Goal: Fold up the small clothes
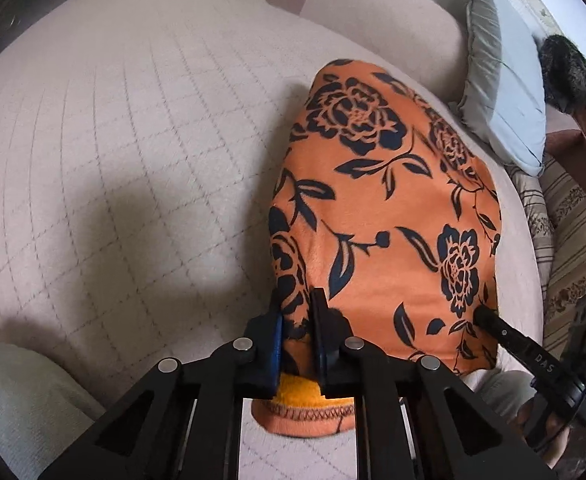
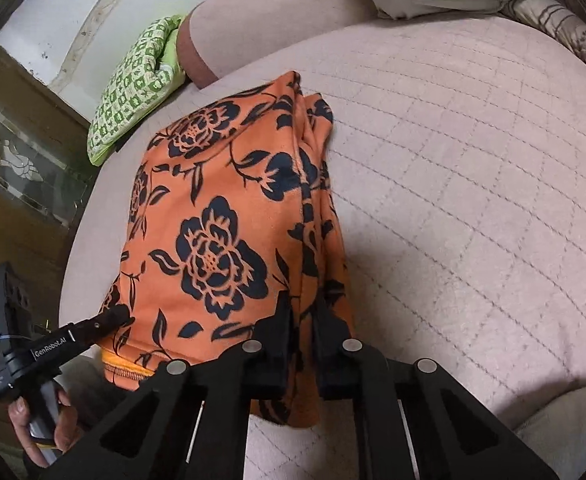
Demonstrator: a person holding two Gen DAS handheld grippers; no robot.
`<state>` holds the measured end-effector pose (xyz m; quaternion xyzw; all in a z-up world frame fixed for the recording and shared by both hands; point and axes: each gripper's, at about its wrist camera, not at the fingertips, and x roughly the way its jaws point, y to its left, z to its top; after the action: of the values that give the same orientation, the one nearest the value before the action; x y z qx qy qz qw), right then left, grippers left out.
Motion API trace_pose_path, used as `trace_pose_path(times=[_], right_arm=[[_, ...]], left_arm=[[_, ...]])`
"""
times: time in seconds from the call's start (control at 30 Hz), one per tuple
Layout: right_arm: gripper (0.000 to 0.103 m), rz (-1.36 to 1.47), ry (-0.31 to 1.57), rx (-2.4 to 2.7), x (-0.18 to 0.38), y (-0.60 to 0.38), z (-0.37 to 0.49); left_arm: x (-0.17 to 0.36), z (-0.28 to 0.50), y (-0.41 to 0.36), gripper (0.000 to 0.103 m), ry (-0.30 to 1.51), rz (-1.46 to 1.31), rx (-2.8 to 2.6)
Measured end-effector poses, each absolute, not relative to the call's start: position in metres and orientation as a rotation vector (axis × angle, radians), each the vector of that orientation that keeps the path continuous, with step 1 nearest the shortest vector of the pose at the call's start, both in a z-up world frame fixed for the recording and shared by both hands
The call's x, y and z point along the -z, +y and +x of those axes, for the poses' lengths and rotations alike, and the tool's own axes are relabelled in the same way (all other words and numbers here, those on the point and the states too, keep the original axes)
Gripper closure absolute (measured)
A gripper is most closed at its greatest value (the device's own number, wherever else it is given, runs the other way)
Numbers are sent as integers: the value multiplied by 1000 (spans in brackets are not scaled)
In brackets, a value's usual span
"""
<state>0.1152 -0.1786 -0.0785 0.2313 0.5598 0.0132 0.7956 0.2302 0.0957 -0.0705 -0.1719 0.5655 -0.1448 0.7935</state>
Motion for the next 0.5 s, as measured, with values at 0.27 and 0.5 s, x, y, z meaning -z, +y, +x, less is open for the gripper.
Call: trace_pose_path(times=[0.27,0.5], right_arm=[[96,514,1208,-34,72,-180,106],[89,533,1228,-41,73,-180,103]], left_arm=[[57,217,97,96,1204,-322,325],[49,212,103,95,1216,-320,311]])
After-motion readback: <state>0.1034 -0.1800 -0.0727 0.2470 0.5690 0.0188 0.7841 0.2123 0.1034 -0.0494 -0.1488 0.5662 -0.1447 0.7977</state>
